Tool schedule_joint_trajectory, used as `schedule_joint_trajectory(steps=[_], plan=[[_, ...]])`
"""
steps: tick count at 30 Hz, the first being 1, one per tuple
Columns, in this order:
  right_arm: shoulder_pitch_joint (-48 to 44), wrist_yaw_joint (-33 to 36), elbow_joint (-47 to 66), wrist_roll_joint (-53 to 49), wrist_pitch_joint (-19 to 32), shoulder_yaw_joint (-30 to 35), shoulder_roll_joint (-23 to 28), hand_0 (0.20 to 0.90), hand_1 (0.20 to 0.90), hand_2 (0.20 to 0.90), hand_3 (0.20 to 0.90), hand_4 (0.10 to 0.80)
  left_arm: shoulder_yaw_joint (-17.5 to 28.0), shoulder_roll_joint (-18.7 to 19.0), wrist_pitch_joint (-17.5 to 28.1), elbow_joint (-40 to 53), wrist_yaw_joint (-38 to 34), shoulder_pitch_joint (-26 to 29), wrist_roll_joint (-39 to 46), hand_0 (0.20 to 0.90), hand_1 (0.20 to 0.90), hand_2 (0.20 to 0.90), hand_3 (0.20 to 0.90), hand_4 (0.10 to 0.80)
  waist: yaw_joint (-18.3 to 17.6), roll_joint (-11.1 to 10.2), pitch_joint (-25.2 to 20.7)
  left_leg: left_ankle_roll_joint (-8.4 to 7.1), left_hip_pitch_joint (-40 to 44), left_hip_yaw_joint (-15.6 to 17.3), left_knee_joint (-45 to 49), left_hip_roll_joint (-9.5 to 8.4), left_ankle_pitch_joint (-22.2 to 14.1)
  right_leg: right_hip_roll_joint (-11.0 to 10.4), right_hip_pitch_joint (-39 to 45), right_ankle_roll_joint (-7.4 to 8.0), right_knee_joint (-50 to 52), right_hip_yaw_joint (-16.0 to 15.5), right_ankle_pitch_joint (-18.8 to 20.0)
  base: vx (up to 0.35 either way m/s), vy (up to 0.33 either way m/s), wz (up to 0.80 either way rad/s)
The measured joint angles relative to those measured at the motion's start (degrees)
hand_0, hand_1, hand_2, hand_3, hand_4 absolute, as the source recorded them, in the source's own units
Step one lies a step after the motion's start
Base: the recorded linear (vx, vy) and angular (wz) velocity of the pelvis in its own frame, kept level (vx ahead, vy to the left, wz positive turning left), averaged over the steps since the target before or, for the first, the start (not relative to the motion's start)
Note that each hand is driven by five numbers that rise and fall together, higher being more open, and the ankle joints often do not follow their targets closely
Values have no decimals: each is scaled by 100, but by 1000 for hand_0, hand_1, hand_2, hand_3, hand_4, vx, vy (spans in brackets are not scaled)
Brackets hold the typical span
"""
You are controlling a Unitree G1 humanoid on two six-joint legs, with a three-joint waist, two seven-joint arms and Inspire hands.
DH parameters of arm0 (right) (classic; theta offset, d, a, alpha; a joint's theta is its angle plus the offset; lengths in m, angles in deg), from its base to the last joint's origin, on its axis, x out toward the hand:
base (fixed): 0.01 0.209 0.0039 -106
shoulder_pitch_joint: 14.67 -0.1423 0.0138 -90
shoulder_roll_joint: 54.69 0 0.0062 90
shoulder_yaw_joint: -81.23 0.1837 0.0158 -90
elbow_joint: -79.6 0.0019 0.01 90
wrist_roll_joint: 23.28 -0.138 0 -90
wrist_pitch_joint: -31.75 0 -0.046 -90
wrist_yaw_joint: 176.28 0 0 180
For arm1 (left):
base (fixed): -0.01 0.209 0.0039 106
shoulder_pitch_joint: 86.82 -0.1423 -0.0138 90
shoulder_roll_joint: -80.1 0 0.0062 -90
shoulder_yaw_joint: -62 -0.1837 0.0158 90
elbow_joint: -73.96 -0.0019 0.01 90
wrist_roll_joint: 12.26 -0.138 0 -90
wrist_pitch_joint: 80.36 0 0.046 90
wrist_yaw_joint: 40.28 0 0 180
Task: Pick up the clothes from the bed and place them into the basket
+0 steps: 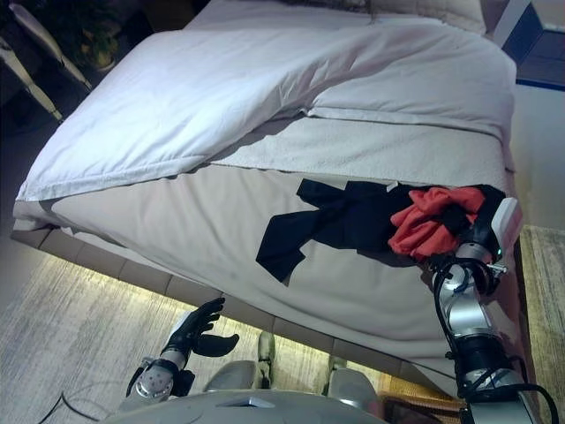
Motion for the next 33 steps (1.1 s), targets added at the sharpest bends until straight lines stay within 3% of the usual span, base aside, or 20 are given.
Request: schedule_joint_trajectory(steps=[6,10,11,12,13,14,15,17,18,20,21,23,24,25,26,28,30,32,33], plan=[[-76,-35,-370,-622,22,7,-3,300,300,300,200,100,-91,0,-112,-48,-30,94,4,900,900,900,900,800,-7,-9,-135,-19,-26,-18,-2,-6,-16,-6,-2,5,0,-32,-3,-20,28,3],[-72,-19,208,-634,36,26,-3,300,300,300,200,100,-92,-47,-116,-232,-24,2,-22,900,900,900,900,800,-84,-17,-132,3,-4,-14,40,-16,1,-12,-45,-20,-2,24,-19,-36,108,-9],[-75,-20,421,-635,95,21,-30,300,300,300,200,100,-91,-44,-110,-277,-25,-37,-26,900,900,900,900,800,-26,-117,-122,-50,-60,-193,266,-147,-9,-69,-114,-125,9,219,-95,-54,129,-54],[-122,-31,521,-636,200,13,-47,300,300,300,200,100,-96,-82,-115,-322,-25,-82,-24,900,900,900,900,800,35,-137,-135,2,-85,-471,463,-182,-58,-6,-155,-118,7,400,1,-77,138,-76],[-291,-44,546,-668,275,-20,-192,300,300,300,200,100,-97,-61,-114,-352,-51,-131,2,900,900,900,900,800,39,-275,-107,169,-264,-930,949,-316,-225,-62,-224,-153,55,679,54,-70,165,-137],[-466,-58,569,-768,325,-173,-209,300,300,300,200,100,-95,-96,-38,-436,-93,-129,111,900,900,900,900,800,317,-441,-125,468,-397,-1712,1187,-647,-495,-241,-380,-202,128,1164,43,-69,192,-201],[-670,-86,608,-818,408,-252,-182,300,300,300,200,100,-95,-158,35,-472,-111,-114,101,900,900,900,900,800,541,-474,-142,555,-282,-2138,965,-886,-557,-259,-511,-286,127,1527,110,-56,210,-213],[-886,-69,683,-871,502,-193,-54,300,300,300,200,100,-173,-138,117,-547,-13,-51,-18,900,900,900,900,800,324,-229,-201,524,-180,-2110,673,-833,-534,-131,-523,-135,55,1653,185,-32,185,-103],[-882,-31,697,-967,509,-176,-11,300,300,300,200,100,-177,-71,139,-603,9,59,-16,900,900,900,900,800,257,-311,-222,468,-140,-1939,590,-853,-547,-189,-552,-52,49,1682,108,-14,185,-49],[-884,-13,827,-1070,546,19,80,300,300,300,200,100,-210,140,150,-635,57,217,-12,900,900,900,900,800,176,-447,-199,528,-110,-1613,442,-887,-481,-352,-717,109,77,1684,-31,-32,149,-77],[-899,14,874,-1112,576,114,108,300,300,300,200,100,-213,194,139,-685,88,298,-7,900,900,900,900,800,180,-420,-187,659,-64,-1400,313,-842,-371,-404,-801,138,146,1501,-16,-78,88,-91],[-897,94,897,-1235,596,238,128,300,300,300,200,100,-211,267,115,-739,103,338,5,900,900,900,900,800,184,-338,-140,711,114,-1118,137,-773,-258,-509,-835,140,297,1067,-15,-95,57,-87],[-897,119,898,-1304,596,285,149,300,300,300,200,100,-208,301,117,-740,105,354,8,900,900,900,900,800,177,-319,-133,735,205,-856,51,-725,-236,-597,-832,151,412,744,-23,-182,37,-115],[-938,121,899,-1365,596,284,155,300,300,300,200,100,-205,342,116,-760,83,331,16,900,900,900,900,800,299,-234,-117,759,252,-505,37,-627,-229,-700,-884,180,674,79,-43,-332,56,-164],[-1010,143,901,-1390,597,284,193,300,300,300,200,100,-207,387,109,-770,70,366,30,900,900,900,900,800,461,-132,-50,762,278,-139,46,-493,-225,-784,-998,225,1213,-251,-70,-368,38,-165],[-1025,266,895,-1478,596,283,308,300,300,300,200,100,-207,387,106,-877,55,438,90,900,900,900,900,800,496,-37,-1,768,220,131,86,-359,-227,-920,-975,431,1962,-339,-223,-266,2,-98],[-1035,382,895,-1503,596,281,333,300,300,300,200,100,-197,427,111,-921,-29,516,187,900,900,900,900,800,570,-14,13,806,175,275,97,-236,-244,-924,-777,468,2090,-480,-280,-177,-11,-59],[-1180,600,856,-1503,597,250,341,300,300,300,200,100,-185,463,85,-1019,-65,614,295,900,900,900,900,800,846,-33,24,808,151,598,210,-78,-247,-1085,-491,662,2544,-823,-431,-162,-81,-84],[-1237,625,857,-1501,597,250,341,300,300,300,200,100,-180,465,84,-1008,-80,601,306,900,900,900,900,800,906,-42,21,807,138,670,239,-60,-248,-1112,-407,664,2490,-885,-434,-148,-140,-100]])
